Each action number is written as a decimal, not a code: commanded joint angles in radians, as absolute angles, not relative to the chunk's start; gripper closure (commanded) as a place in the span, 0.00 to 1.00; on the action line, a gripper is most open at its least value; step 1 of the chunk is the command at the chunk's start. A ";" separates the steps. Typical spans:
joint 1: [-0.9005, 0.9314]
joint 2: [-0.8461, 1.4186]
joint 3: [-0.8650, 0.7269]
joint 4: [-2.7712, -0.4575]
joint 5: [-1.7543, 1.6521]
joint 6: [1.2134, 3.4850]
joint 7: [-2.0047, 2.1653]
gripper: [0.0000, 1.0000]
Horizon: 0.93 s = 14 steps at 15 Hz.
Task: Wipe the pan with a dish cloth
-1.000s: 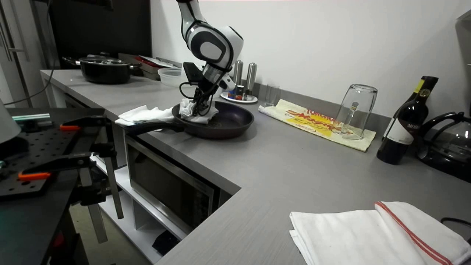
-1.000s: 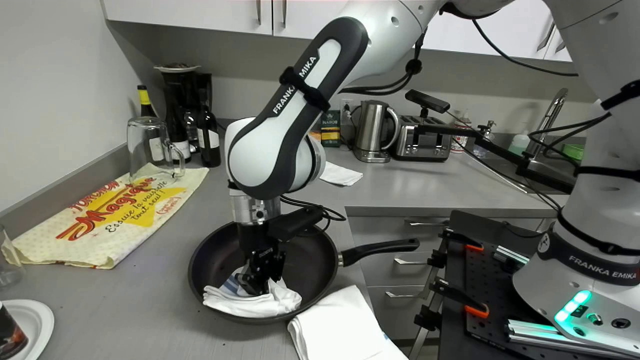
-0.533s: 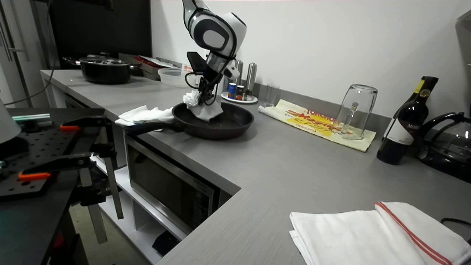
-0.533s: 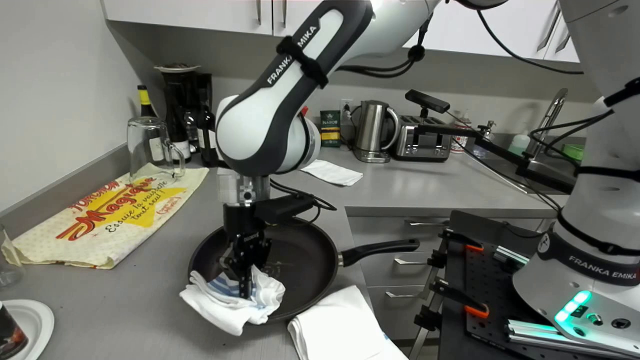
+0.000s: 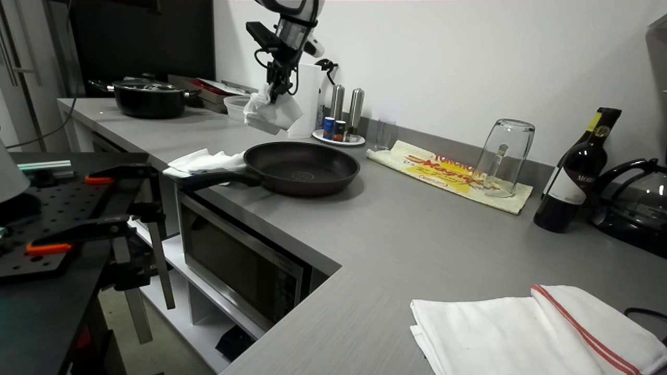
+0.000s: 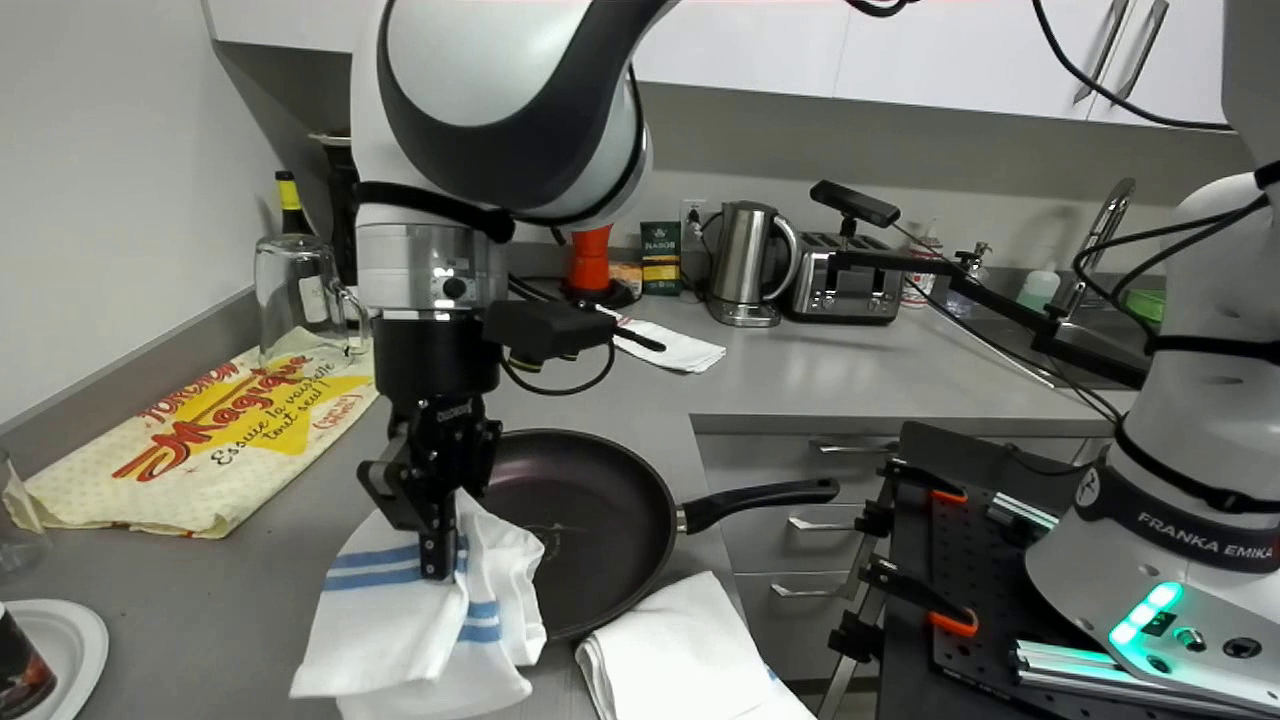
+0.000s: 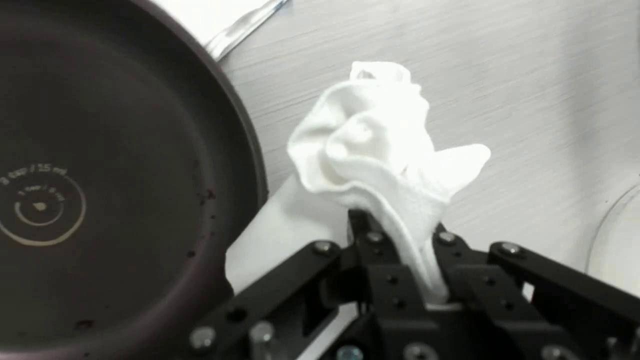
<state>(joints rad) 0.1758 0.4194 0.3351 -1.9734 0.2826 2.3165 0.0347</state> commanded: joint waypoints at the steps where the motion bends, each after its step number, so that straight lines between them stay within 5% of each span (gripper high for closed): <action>1: 0.255 0.377 0.354 -2.042 0.288 2.310 0.026 0.97; 14: 0.416 0.536 0.283 -2.068 0.108 2.621 0.068 0.97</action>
